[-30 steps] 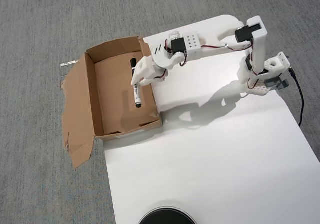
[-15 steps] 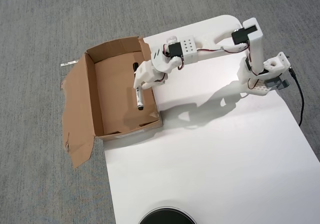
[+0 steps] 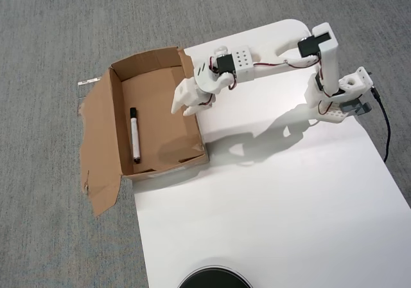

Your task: Grasp a pen and put it in the box.

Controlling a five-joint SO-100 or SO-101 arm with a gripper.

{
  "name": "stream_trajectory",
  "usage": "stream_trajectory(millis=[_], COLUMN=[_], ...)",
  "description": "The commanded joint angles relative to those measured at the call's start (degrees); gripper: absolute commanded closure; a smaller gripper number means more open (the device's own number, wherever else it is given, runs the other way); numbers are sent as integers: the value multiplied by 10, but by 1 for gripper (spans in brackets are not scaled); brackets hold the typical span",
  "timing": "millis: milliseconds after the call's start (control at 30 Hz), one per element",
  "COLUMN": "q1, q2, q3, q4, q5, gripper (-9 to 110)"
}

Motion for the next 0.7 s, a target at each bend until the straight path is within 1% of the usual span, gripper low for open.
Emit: stream_trajectory(millis=[0,100,200,500,567,667], q1=[-14,-15,-21,-29,-29,-30], q2=[63,93,131,290,323,395], q3=[-15,-15,-15,-11,9,80], q4=[4,10,48,265,290,292], q5=[-1,-1,0,-1,-1,-1], gripper=[89,89,89,89,89,89])
